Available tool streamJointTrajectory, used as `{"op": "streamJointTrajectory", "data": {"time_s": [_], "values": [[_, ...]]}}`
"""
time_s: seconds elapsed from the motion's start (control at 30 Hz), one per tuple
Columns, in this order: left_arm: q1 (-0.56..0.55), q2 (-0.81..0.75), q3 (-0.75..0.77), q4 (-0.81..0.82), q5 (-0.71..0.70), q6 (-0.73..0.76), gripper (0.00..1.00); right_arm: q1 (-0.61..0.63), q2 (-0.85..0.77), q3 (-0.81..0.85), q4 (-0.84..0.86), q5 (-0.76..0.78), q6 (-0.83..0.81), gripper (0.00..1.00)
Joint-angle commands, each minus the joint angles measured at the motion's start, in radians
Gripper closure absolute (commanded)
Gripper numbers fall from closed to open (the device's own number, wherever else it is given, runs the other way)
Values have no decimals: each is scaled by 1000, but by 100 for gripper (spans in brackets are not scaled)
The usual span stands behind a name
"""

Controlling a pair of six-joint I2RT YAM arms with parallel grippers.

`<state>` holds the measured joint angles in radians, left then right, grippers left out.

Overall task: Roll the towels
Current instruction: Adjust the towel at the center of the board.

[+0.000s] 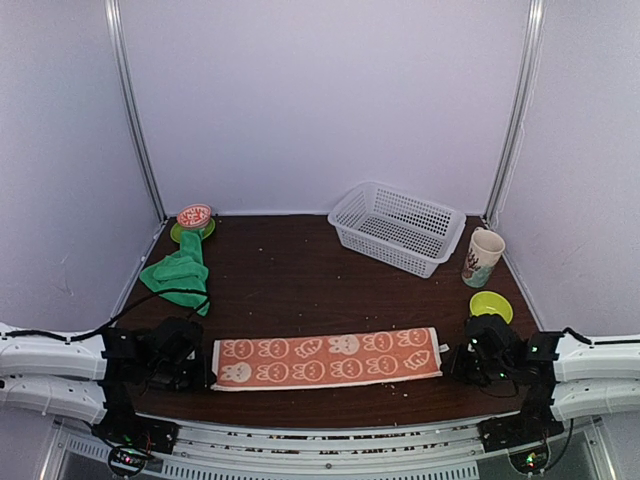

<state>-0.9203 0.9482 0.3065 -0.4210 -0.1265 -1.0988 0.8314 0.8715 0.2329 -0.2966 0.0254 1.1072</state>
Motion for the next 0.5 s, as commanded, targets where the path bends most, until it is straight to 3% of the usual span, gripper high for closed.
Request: {"op": "streamJointTrajectory", "data": {"time_s": [0.0, 0.03, 0.1, 0.17, 0.23, 0.3, 0.37, 0.47], "values": [[-3, 52, -10, 31, 13, 0, 92, 5, 18, -19, 18, 22, 12, 100], [-3, 54, -8, 32, 18, 5, 81, 6, 18, -16, 7, 25, 11, 97], [-3, 41, -7, 28, 26, 14, 58, 6, 7, -8, -16, 33, 8, 81], [-3, 7, 1, -12, 30, 11, 43, 6, -22, 1, -58, 46, 9, 63], [-3, -44, 20, -90, 26, 12, 36, 7, -71, 16, -117, 61, 7, 48], [-3, -112, 58, -195, 20, 16, 31, 6, -133, 41, -195, 81, 1, 39], [-5, -198, 105, -295, 15, 27, 28, 9, -197, 80, -260, 99, -17, 36], [-5, -307, 186, -345, -3, 51, 27, 12, -236, 124, -212, 77, -65, 38]]}}
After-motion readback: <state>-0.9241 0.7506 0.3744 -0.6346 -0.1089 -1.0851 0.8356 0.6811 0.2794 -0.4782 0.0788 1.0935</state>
